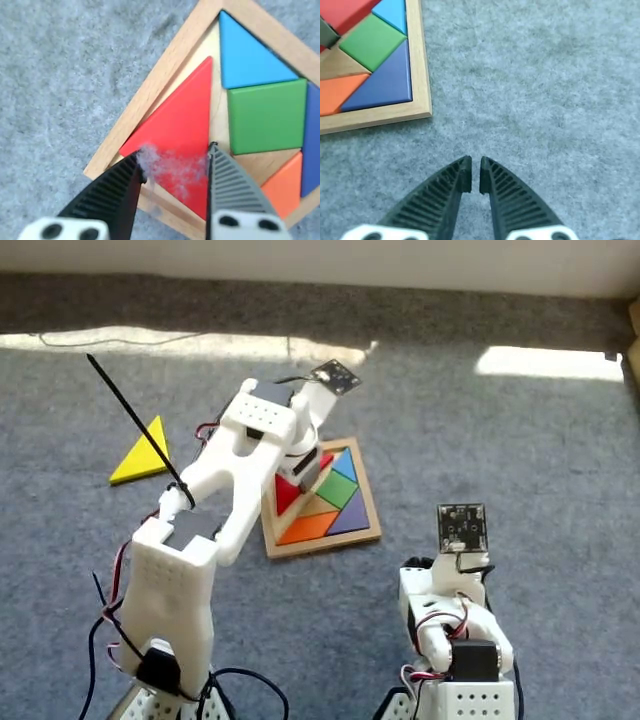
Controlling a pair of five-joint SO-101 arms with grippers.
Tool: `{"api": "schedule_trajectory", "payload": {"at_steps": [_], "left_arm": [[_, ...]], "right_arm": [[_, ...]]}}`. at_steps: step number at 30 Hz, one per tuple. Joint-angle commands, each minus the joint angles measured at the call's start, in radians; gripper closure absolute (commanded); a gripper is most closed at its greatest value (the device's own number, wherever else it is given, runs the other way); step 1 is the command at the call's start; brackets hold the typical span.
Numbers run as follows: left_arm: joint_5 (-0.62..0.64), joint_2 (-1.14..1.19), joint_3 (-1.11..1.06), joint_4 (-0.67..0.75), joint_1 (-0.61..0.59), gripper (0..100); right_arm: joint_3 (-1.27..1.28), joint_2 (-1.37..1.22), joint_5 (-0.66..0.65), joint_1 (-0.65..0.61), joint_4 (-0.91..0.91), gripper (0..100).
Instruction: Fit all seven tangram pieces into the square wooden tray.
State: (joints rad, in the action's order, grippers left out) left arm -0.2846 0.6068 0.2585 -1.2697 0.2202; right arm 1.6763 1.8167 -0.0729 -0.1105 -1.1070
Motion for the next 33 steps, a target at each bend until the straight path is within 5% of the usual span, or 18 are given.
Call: {"api": "schedule_trajectory", "payload": {"at_steps": [1, 21, 28, 33], "left_arm": [[0.002, -0.087, 0.022, -0.002, -0.039, 84], [0.006, -0.716, -0.007, -0.298, -0.17, 85], [0.006, -1.089, -0.355, -0.293, -0.282, 85], [0.008, -1.385, -0.713, -0.184, -0.377, 85]], "right_arm": [[0.127, 0.005, 0.0, 0.012, -0.008, 95.3], [0.124, 0.013, -0.072, 0.076, -0.001, 95.3], [-0.082, 0.001, -0.135, 0.071, -0.002, 95.4], [-0.286, -0.13, -0.192, -0.059, -0.008, 95.4]]}}
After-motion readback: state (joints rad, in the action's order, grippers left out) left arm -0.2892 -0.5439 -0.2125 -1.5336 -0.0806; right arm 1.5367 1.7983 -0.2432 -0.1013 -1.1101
